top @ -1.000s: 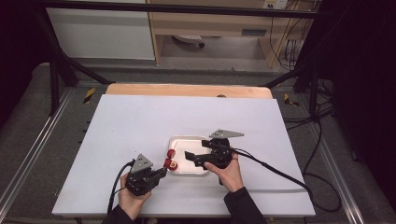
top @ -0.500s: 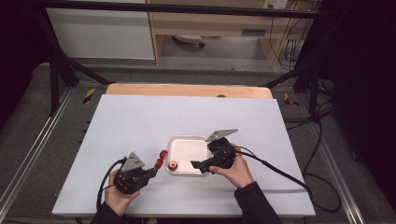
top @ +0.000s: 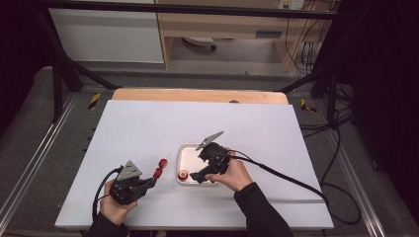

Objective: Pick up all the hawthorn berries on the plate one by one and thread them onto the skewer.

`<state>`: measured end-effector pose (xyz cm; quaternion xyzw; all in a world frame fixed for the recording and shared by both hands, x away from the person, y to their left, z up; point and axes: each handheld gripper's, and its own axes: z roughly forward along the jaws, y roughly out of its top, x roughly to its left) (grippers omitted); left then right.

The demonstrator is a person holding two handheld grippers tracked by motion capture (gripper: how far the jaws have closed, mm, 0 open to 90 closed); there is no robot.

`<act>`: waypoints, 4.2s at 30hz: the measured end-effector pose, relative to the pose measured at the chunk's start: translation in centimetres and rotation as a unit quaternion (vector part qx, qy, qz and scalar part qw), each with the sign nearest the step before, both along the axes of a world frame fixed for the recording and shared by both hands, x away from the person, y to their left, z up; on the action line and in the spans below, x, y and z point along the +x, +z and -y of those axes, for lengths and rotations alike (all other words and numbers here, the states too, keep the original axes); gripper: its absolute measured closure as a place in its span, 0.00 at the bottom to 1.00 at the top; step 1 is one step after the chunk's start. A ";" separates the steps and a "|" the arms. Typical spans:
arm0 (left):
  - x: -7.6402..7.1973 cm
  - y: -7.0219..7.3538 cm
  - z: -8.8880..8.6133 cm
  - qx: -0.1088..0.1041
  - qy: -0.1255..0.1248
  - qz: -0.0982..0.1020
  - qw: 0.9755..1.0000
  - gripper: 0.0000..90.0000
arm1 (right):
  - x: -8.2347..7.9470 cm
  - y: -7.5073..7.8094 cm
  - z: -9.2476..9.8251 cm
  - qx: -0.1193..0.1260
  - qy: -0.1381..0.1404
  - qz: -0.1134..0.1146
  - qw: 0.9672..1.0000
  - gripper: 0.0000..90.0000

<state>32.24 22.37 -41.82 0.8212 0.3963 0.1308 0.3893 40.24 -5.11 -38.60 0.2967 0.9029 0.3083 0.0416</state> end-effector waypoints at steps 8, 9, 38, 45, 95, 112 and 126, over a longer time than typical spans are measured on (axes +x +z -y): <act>0.1 -0.1 -0.3 -0.004 0.005 -0.003 1.000 0.97 | 0.7 -0.4 -2.5 0.009 -0.061 -0.052 0.997 0.20; 0.1 -0.1 -0.3 -0.005 0.005 -0.003 1.000 0.98 | 0.8 -0.5 -2.7 0.007 -0.067 -0.054 0.996 0.22; 0.3 -0.2 -0.6 -0.007 0.014 -0.009 1.000 0.97 | 1.7 -2.8 -6.4 -0.046 -0.099 -0.117 0.987 0.51; 0.3 -0.2 -0.6 -0.007 0.014 -0.010 1.000 0.97 | 1.7 -3.1 -6.7 -0.056 -0.103 -0.109 0.987 0.58; -1.8 0.5 4.9 -0.083 0.037 0.033 0.995 0.98 | 0.4 0.6 2.2 0.408 -0.225 -0.002 0.885 0.66; -1.1 0.7 8.3 -0.111 0.049 0.007 0.993 0.98 | 0.2 0.2 3.1 0.448 -0.219 0.075 0.863 0.66; -1.1 1.1 8.9 -0.117 0.045 0.010 0.992 0.98 | 0.0 0.2 3.1 0.455 -0.215 0.074 0.861 0.66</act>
